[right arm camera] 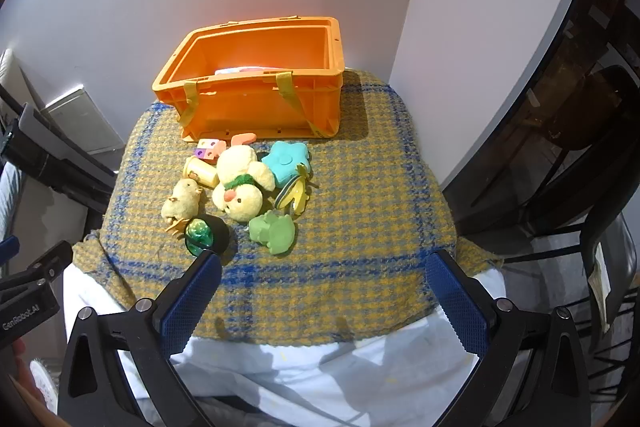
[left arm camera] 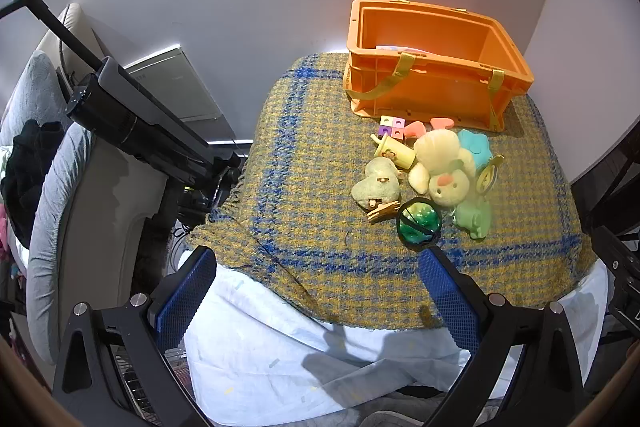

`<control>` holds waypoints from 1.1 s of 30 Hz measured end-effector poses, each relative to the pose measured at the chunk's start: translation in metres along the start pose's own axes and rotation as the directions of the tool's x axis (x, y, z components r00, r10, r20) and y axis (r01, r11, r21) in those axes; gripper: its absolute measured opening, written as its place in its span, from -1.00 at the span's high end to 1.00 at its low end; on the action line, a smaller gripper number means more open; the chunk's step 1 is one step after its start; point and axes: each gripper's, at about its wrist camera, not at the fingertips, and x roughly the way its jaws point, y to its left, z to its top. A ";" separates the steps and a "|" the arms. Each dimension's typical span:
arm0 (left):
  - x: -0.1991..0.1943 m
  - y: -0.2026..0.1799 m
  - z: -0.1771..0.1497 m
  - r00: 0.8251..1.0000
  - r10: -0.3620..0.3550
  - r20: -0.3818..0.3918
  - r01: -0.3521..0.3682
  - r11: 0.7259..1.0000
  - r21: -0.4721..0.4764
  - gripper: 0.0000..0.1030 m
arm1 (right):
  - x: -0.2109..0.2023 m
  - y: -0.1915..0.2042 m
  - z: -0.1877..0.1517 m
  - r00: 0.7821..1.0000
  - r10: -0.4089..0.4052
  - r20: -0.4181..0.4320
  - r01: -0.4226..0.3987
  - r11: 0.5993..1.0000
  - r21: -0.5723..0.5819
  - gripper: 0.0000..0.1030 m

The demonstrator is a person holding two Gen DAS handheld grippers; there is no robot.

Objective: Organize objects

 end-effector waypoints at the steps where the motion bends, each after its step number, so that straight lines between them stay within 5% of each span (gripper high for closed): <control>1: 0.000 0.000 -0.001 1.000 0.000 0.001 0.000 1.000 0.002 -1.00 | 0.000 0.000 0.000 1.000 -0.001 0.000 0.001 1.000 0.002 -0.99; 17: -0.003 -0.002 0.002 0.997 -0.072 0.010 0.070 0.991 0.111 -1.00 | 0.001 0.001 0.002 1.000 -0.023 -0.013 0.023 0.999 0.036 -0.99; 18: -0.003 -0.002 0.002 0.989 -0.145 0.020 0.136 0.963 0.234 -1.00 | 0.001 0.000 0.001 1.000 -0.024 -0.012 0.024 0.999 0.037 -0.99; 24: -0.002 -0.002 0.002 0.987 -0.157 0.021 0.147 0.955 0.258 -1.00 | 0.001 0.001 0.002 0.999 -0.031 -0.015 0.031 0.998 0.049 -0.99; 26: -0.002 -0.002 0.002 0.976 -0.218 0.021 0.196 0.911 0.363 -1.00 | 0.001 0.001 0.002 0.999 -0.032 -0.014 0.033 0.998 0.050 -0.99; 33: -0.002 -0.002 0.000 0.972 -0.234 0.019 0.209 0.898 0.387 -1.00 | 0.003 0.001 0.001 0.998 -0.051 -0.031 0.055 0.992 0.113 -0.99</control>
